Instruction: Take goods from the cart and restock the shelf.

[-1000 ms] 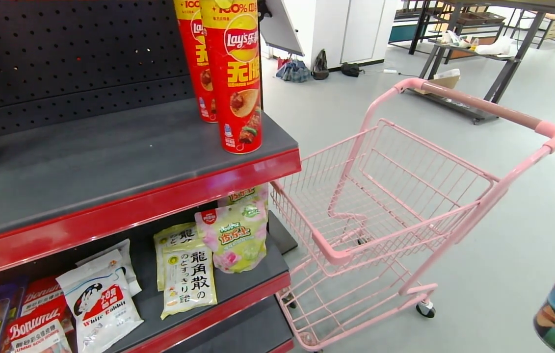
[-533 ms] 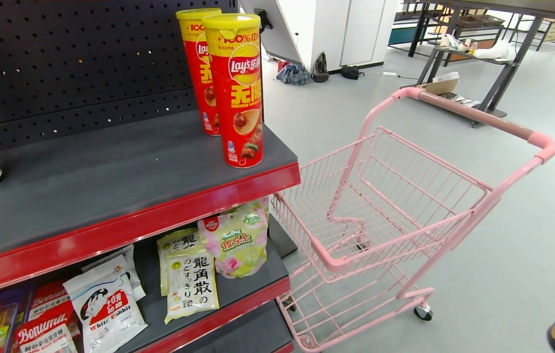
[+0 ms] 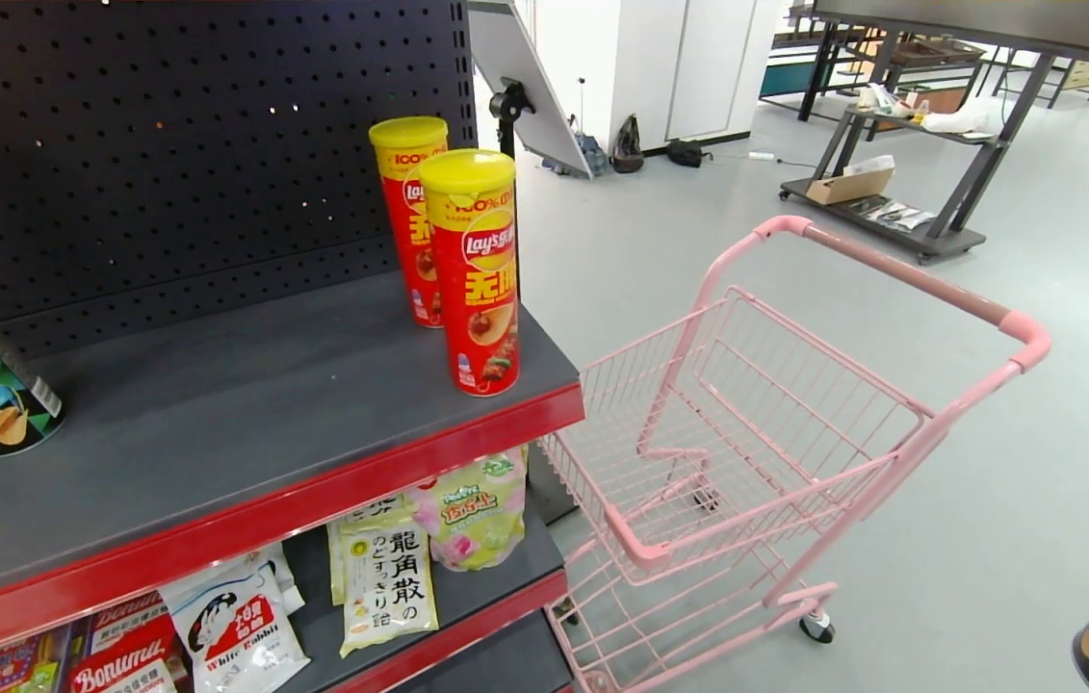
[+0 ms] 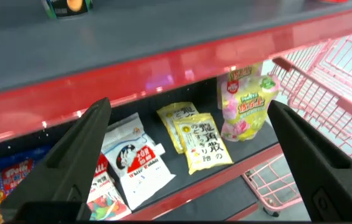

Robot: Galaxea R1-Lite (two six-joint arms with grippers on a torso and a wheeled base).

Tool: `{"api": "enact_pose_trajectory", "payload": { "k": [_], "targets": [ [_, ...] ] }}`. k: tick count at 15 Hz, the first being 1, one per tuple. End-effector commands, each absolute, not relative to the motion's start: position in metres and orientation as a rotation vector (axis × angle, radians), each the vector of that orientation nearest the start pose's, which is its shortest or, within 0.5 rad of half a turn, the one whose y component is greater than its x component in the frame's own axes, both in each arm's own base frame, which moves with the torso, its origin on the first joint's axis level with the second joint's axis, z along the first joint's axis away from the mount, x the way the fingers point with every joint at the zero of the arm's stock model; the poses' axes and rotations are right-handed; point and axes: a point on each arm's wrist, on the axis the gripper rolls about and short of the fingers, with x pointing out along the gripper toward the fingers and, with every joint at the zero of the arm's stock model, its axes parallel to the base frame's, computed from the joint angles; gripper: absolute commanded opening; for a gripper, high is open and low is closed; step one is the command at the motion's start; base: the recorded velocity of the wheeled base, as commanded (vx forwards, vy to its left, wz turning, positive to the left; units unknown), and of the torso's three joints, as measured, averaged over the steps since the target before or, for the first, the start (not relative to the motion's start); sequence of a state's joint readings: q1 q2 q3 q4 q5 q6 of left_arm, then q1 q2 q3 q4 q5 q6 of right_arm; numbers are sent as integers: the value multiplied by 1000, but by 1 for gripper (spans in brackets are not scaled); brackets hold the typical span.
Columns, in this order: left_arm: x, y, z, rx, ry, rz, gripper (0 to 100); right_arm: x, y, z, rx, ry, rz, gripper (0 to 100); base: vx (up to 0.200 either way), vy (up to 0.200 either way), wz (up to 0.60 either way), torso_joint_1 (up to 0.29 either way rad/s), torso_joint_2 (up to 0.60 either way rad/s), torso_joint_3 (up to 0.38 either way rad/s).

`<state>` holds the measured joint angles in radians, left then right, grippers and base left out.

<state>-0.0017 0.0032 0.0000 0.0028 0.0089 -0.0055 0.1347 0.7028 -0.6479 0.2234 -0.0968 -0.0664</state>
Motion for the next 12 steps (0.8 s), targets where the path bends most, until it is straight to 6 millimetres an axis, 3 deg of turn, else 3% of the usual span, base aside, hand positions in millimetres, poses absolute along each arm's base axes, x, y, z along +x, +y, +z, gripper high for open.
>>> {"api": "enact_pose_trajectory", "payload": {
  "k": [1, 9, 12],
  "targets": [
    [-22, 0, 75, -6, 8, 8, 100, 51, 5, 231, -102, 288, 50, 0, 0, 0, 0, 212, -515, -325],
    [-23, 0, 75, -6, 6, 6, 100, 63, 6, 232, -115, 279, 48, 0, 0, 0, 0, 166, -400, -242],
    [-22, 0, 75, -6, 8, 8, 100, 63, 6, 230, -116, 286, 52, 0, 0, 0, 600, 35, -75, -45]
  ]
}}
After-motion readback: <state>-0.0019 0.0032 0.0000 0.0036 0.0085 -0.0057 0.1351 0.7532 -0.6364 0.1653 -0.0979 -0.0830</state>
